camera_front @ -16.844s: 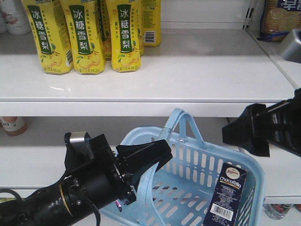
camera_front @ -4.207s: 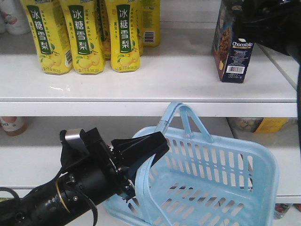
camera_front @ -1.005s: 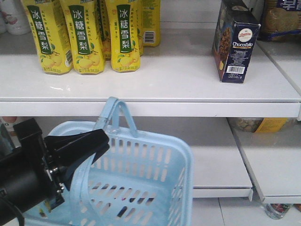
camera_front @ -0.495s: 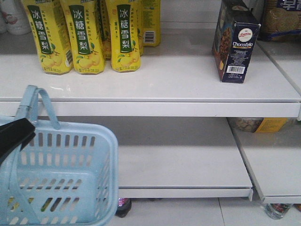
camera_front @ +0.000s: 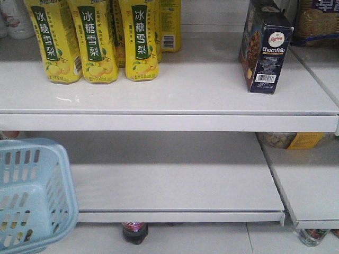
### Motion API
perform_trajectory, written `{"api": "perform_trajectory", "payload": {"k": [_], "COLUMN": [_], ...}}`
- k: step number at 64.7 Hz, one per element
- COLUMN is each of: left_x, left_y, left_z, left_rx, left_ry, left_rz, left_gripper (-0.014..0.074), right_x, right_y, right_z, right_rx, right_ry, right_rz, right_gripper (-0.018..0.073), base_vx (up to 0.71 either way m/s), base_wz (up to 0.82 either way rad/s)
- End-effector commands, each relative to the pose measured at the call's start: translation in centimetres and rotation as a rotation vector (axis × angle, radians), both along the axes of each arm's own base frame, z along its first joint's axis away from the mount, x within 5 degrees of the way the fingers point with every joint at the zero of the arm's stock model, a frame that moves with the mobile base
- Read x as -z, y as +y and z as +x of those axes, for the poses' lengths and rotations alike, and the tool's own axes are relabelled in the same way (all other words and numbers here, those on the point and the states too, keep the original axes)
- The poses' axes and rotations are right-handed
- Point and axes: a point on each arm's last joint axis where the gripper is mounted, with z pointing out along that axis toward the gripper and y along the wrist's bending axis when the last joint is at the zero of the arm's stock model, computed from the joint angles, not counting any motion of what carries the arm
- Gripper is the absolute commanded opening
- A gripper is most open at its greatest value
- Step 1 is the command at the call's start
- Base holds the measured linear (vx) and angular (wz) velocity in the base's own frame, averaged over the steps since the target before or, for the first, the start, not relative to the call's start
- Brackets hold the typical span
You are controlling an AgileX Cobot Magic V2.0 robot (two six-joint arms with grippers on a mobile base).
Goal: Left arm holds basket, right arm returns cookies
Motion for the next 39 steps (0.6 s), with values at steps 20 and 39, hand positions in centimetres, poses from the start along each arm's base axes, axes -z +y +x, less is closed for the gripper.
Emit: {"api": "perform_trajectory", "payload": {"k": [20, 39], "left_x": [0.1, 2.4], "left_y": [0.9, 1.3], "left_z": [-2.0, -3.3], "left_rx": [-0.11, -0.176], "left_ry": [-0.213, -0.271], "left_rz": [0.02, -0.038], "left_gripper": [0.0, 0.0], "right_x": [-0.9, -0.9], "right_y": [-0.1, -0.1], "right_z": [-0.1, -0.1], "right_rx": [0.02, 0.019], "right_ry": [-0.034, -0.034], "right_rz": [-0.029, -0.029], "right_gripper": [-0.0011, -0.0011], "base_vx": [0.0, 0.0], "base_wz": [0.0, 0.0]}}
